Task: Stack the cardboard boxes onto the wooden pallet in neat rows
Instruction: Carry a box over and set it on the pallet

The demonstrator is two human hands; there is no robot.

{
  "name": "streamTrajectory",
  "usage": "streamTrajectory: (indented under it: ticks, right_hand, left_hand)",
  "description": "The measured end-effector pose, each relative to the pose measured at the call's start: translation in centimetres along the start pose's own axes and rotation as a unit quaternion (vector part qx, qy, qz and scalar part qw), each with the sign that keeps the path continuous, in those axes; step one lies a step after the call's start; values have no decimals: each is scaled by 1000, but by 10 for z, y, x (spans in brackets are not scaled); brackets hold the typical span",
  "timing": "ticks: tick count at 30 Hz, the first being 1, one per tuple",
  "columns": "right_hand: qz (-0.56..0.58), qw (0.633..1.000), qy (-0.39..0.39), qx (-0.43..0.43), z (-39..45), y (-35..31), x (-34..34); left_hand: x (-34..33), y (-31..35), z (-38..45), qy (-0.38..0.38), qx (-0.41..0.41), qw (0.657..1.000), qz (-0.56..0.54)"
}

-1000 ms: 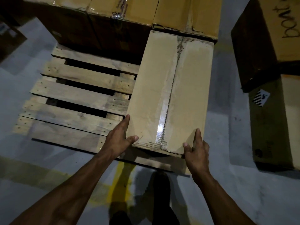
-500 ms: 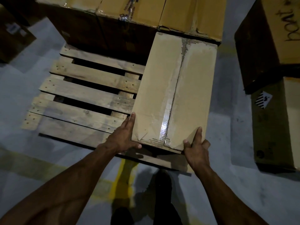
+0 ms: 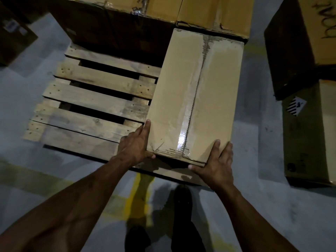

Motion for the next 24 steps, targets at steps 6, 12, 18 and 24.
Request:
streamTrajectory:
  ticks: [6, 12, 18, 24]
  right_hand:
    - [-76, 997, -12, 13, 4, -2, 4]
    - [-124, 991, -39, 9, 3, -10, 13]
    - [-50, 996, -70, -16, -10, -20, 45]
    - [41, 999, 18, -16, -82, -55, 93]
  left_hand:
    - [13, 8, -8, 23, 2, 998, 66]
    - [18, 13, -10, 0, 13, 996, 88]
    - [33, 17, -33, -39, 34, 997, 63]
    - [73, 21, -104, 14, -4, 999, 34]
Point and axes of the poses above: each hand's wrist, its own z-axis towards the middle knuckle, its own x-axis out of the back of the hand, y = z × x, the point moved 5 cm from there along z, towards the middle knuckle, and after that the axes turned 13 degrees about x, right-handed, at the moved point
